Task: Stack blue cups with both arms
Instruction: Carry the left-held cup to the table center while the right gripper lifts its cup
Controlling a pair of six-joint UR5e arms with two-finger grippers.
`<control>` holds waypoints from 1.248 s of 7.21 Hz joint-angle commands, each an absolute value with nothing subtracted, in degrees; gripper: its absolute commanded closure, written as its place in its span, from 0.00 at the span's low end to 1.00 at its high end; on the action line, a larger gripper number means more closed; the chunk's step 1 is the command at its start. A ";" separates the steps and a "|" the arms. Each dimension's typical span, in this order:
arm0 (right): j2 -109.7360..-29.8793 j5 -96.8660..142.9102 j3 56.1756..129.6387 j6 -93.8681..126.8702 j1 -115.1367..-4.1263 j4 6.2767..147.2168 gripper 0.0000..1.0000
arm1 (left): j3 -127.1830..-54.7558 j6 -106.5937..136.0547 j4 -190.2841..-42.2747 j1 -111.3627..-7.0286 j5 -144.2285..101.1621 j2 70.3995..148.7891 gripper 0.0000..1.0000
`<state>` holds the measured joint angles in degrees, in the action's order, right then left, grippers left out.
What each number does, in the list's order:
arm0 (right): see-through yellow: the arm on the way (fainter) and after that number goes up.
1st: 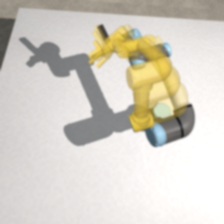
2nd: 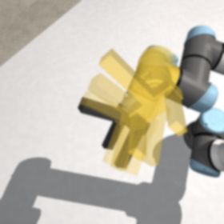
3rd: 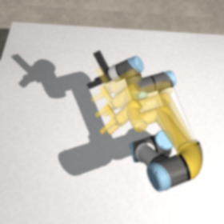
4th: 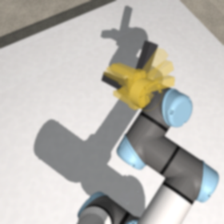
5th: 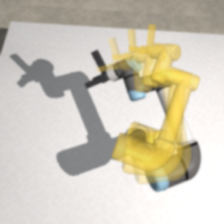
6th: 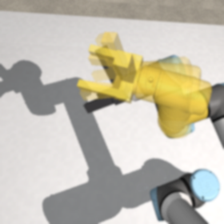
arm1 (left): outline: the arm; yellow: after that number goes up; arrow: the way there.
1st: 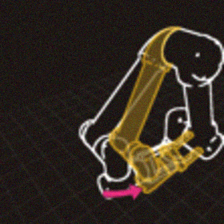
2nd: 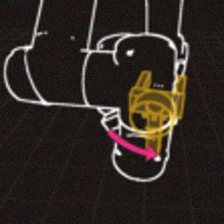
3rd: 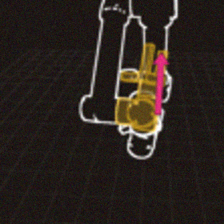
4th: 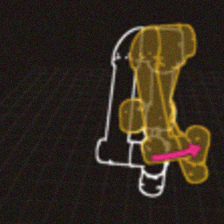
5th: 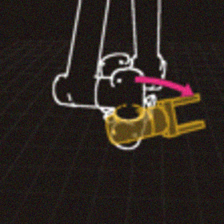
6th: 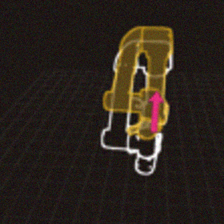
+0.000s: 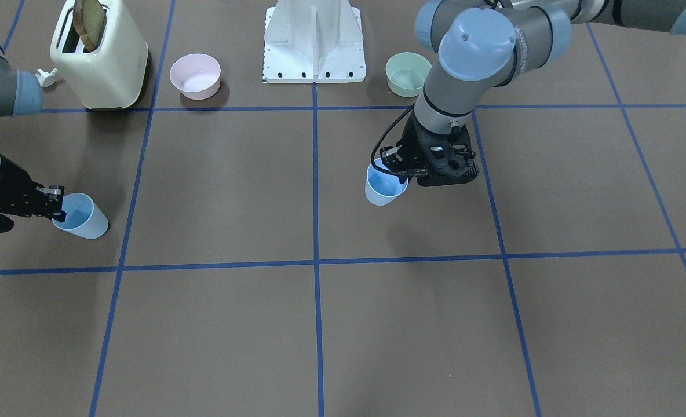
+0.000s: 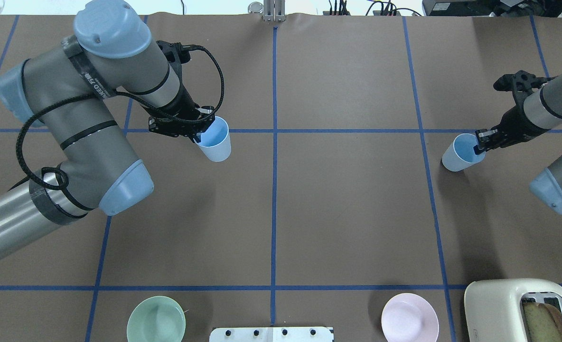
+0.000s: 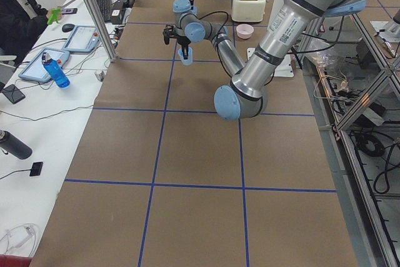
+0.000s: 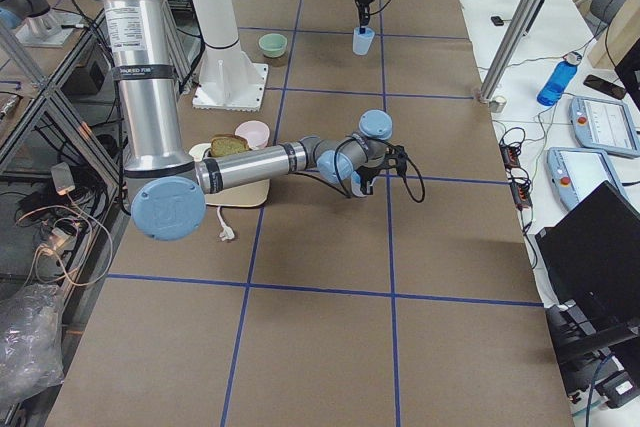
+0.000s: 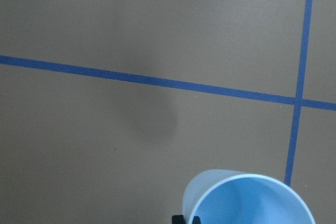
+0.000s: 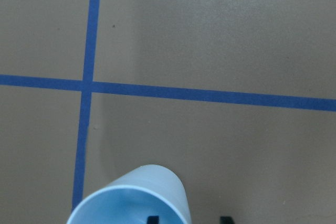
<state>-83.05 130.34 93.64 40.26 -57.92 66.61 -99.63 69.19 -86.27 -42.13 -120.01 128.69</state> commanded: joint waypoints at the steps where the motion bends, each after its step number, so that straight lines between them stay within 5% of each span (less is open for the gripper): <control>1: -80.53 133.22 96.14 40.25 -59.40 71.68 1.00 | -95.56 75.03 -86.48 -37.03 -115.51 133.40 1.00; 4: -68.67 133.60 100.63 40.25 -61.70 91.02 1.00 | -86.43 79.63 -88.67 -31.38 -110.31 139.91 1.00; 9: -67.41 133.59 100.72 40.25 -61.79 91.58 1.00 | -82.70 80.07 -91.85 -30.41 -109.07 140.63 1.00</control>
